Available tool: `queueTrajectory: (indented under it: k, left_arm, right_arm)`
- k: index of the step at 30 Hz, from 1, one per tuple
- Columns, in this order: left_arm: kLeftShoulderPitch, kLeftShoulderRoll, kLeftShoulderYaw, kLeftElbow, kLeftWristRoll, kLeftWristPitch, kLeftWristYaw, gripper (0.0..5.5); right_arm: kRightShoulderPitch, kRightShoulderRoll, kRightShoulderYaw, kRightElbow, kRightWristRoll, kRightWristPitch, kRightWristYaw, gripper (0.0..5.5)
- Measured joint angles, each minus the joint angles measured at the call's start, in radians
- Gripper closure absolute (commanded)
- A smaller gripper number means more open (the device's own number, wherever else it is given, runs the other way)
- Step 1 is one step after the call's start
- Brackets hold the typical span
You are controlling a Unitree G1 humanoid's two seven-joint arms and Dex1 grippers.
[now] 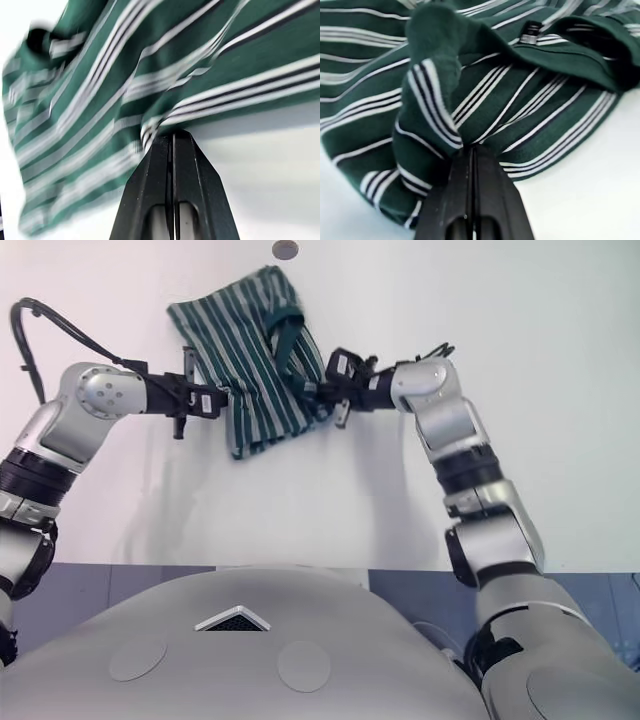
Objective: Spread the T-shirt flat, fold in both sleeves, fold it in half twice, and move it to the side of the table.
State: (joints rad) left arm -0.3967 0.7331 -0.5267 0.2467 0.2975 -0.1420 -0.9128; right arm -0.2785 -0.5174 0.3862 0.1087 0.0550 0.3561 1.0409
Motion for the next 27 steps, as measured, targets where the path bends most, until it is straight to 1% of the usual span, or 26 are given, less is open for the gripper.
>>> queueTrajectory:
  k: [2,4,5,6,7,8,9,10,11,12,14,15,16,19,20,23,25,27]
  left_arm:
    - [-0.026,0.006,0.002,0.058,0.028,-0.024,0.020,5.49]
    - [-0.031,0.006,0.013,0.078,0.027,-0.042,0.023,5.49]
    - [-0.024,0.006,0.022,0.078,0.019,-0.045,0.022,5.50]
    - [-0.010,0.008,0.041,0.073,0.003,-0.058,0.021,5.50]
    - [0.014,0.011,0.064,0.063,-0.025,-0.078,0.027,5.32]
    - [0.032,0.014,0.085,0.056,-0.040,-0.097,0.036,5.22]
    - [0.068,0.020,0.114,0.055,-0.054,-0.135,0.070,5.03]
    - [0.091,0.029,0.135,0.056,-0.053,-0.167,0.094,4.92]
    - [0.109,0.045,0.149,0.056,-0.052,-0.201,0.109,4.73]
    - [0.144,0.087,0.167,0.049,-0.051,-0.268,0.116,4.61]
    - [0.219,0.178,0.192,0.005,-0.051,-0.363,0.107,4.31]
    - [0.255,0.218,0.197,-0.027,-0.049,-0.412,0.104,4.31]
    - [0.272,0.232,0.200,-0.044,-0.049,-0.431,0.104,4.31]
    - [0.328,0.241,0.208,-0.117,-0.031,-0.461,0.117,4.31]
    - [0.347,0.231,0.208,-0.142,-0.041,-0.456,0.116,4.31]
    - [0.363,0.205,0.197,-0.174,-0.028,-0.457,0.130,4.31]
    - [0.363,0.191,0.194,-0.173,-0.008,-0.461,0.144,4.31]
    - [0.362,0.169,0.181,-0.183,0.012,-0.470,0.159,4.31]
  right_arm:
    - [0.076,-0.018,-0.001,-0.144,0.038,0.097,0.000,5.49]
    - [0.119,0.001,-0.021,-0.205,0.062,0.145,-0.050,5.49]
    - [0.129,0.027,-0.037,-0.206,0.060,0.147,-0.102,5.28]
    - [0.131,0.050,-0.057,-0.204,0.055,0.148,-0.159,5.25]
    - [0.131,0.061,-0.087,-0.202,0.050,0.148,-0.212,5.03]
    - [0.131,0.060,-0.110,-0.207,0.048,0.148,-0.239,4.86]
    - [0.142,0.051,-0.144,-0.250,0.047,0.143,-0.260,4.64]
    - [0.155,0.036,-0.165,-0.300,0.053,0.133,-0.268,4.52]
    - [0.173,0.017,-0.175,-0.335,0.050,0.110,-0.269,4.28]
    - [0.204,-0.026,-0.186,-0.378,0.019,0.039,-0.268,4.16]
    - [0.257,-0.128,-0.202,-0.386,-0.061,-0.128,-0.267,3.79]
    - [0.287,-0.172,-0.213,-0.378,-0.095,-0.230,-0.266,3.79]
    - [0.299,-0.193,-0.216,-0.366,-0.110,-0.285,-0.267,3.79]
    - [0.314,-0.279,-0.214,-0.224,-0.243,-0.629,-0.315,3.79]
    - [0.316,-0.304,-0.195,-0.154,-0.301,-0.741,-0.343,3.79]
    - [0.321,-0.312,-0.133,-0.031,-0.420,-0.957,-0.425,3.79]
    - [0.318,-0.302,-0.108,-0.005,-0.453,-1.033,-0.468,3.79]
    - [0.303,-0.247,-0.063,0.001,-0.521,-1.087,-0.526,3.79]
